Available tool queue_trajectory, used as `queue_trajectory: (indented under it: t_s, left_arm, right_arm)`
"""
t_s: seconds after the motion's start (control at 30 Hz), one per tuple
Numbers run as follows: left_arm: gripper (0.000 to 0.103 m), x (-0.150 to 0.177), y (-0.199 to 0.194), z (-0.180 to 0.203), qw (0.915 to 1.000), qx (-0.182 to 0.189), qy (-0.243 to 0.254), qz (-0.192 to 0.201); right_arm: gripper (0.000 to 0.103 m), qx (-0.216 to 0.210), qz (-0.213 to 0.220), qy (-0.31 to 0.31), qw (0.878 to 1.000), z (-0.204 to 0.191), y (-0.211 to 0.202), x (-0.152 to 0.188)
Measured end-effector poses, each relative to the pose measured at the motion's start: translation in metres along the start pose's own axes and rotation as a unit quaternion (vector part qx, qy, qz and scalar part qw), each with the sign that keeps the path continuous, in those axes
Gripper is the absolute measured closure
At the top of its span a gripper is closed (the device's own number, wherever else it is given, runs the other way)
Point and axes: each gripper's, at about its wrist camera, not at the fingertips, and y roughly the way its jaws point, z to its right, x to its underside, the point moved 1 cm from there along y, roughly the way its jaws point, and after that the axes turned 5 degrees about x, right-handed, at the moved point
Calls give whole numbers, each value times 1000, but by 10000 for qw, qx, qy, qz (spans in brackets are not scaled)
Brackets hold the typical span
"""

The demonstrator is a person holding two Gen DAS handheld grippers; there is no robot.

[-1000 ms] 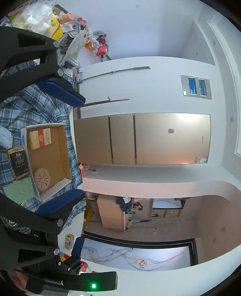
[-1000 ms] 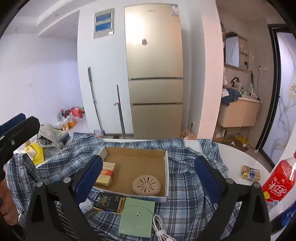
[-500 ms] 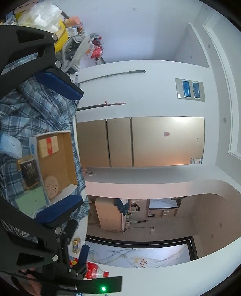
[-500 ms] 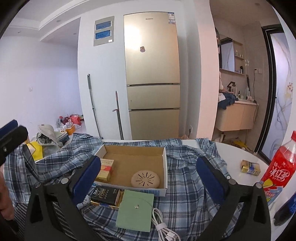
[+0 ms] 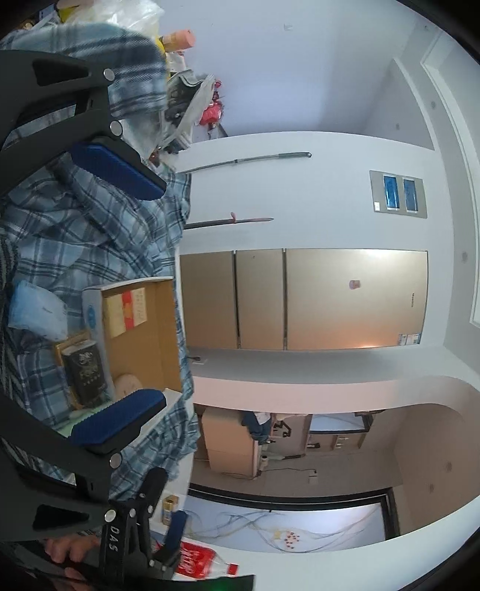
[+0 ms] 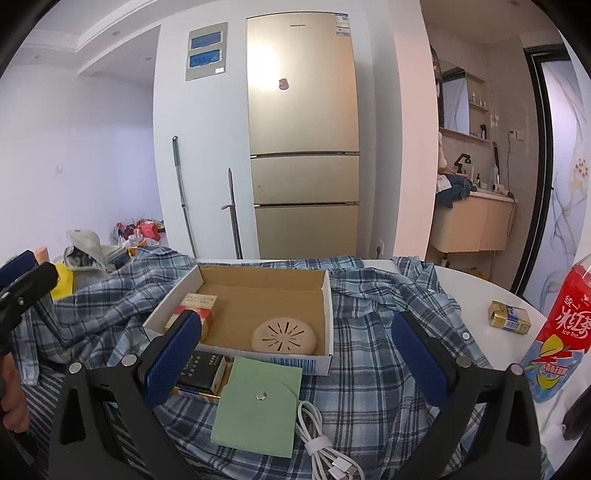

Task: Organize soft objects
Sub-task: 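Move both tools back toward the remaining items beside the box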

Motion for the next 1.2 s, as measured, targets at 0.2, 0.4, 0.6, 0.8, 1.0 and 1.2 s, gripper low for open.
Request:
queue_trajectory:
  t_s: [0.2,0.4,0.6,0.8,1.0,1.2]
  left_arm:
    - [0,23,13,3,9997,172,-79,-159]
    - [0,22,14,-1,9997,107,-181,-157]
    - [0,21,24,-10,9980,222,-291,-516]
    - [18,26,42,-29,9916,304,-513,-1149]
    - [27,44,70,-33,9720,710,-774,-2101]
    - [35,63,88,-21,9520,1005,-640,-2821]
  right_arm:
    - [0,-5,-58,-250,9997,-11,4,9]
    - [0,-36,-132,-303,9994,-14,7,14]
    - [0,-178,-352,-258,9989,-15,15,16]
    - [8,-617,-961,4,9935,-15,34,22]
    - [12,-625,-1475,55,9871,-15,50,31]
    - [14,-701,-1691,76,9831,-15,57,36]
